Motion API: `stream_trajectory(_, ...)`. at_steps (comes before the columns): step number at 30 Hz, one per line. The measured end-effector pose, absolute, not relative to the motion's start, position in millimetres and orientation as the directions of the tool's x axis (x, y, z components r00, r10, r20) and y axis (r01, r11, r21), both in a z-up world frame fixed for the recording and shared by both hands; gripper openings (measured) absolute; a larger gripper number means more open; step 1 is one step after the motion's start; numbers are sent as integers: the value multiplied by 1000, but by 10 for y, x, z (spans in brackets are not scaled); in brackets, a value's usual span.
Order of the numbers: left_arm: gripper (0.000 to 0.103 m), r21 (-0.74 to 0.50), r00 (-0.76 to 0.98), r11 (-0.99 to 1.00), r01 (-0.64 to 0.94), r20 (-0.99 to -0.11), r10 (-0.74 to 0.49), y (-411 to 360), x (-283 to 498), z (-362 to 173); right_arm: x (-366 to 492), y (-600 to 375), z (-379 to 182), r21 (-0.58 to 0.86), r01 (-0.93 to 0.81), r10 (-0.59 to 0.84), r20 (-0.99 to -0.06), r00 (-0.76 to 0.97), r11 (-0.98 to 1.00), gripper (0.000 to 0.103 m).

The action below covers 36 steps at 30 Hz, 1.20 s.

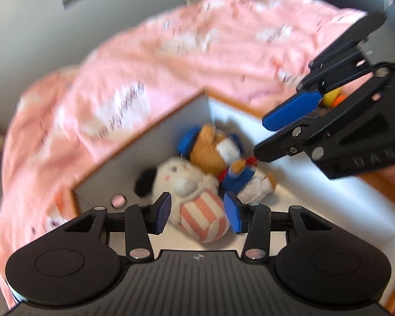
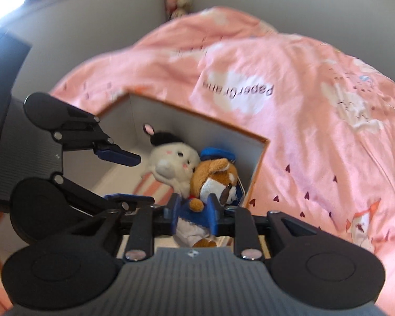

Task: Organize objects
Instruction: 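Withdraw both grippers from the box toward the remaining items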

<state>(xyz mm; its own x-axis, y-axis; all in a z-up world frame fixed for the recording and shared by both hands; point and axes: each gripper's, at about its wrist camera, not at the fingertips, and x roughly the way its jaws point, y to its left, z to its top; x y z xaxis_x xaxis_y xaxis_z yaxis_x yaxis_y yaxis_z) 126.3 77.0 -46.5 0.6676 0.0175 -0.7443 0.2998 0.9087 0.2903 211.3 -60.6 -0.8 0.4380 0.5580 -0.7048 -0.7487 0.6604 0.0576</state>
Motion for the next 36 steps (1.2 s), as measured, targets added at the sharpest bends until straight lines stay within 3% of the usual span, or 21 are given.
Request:
stream_trajectory(5, 54, 379, 764, 888, 262, -643, 49, 876, 722, -223, 1850, -1022, 134, 128, -681, 592, -624, 510, 721, 38)
stream_trajectory(11, 53, 487, 806, 864, 123, -557, 199, 1042, 162, -199, 1578, -1365, 215, 114, -600, 552, -553, 624, 792, 44)
stream_trajectory(17, 54, 577, 741, 808, 119, -593, 315, 1213, -148, -499, 1521, -1672, 227, 122, -501, 487, -512, 708, 857, 48)
stream_trajectory(21, 49, 593, 705, 797, 115, -614, 355, 1255, -223, -632, 1562, -1860, 200, 122, -432, 427, -527, 735, 894, 49)
stream_trajectory(26, 48, 695, 755, 713, 93, -516, 405, 1253, -230, -557, 1599, -1993, 96, 97, -385, 368, -572, 733, 918, 52)
stream_trajectory(29, 51, 651, 746, 755, 81, -542, 386, 1308, -135, -421, 1664, -2022, 7, 47, -337, 292, -620, 728, 940, 52)
stream_trajectory(36, 59, 602, 764, 793, 98, -555, 327, 1214, 41, -196, 1607, -1894, -260, 45, -467, 341, -746, 573, 883, 56)
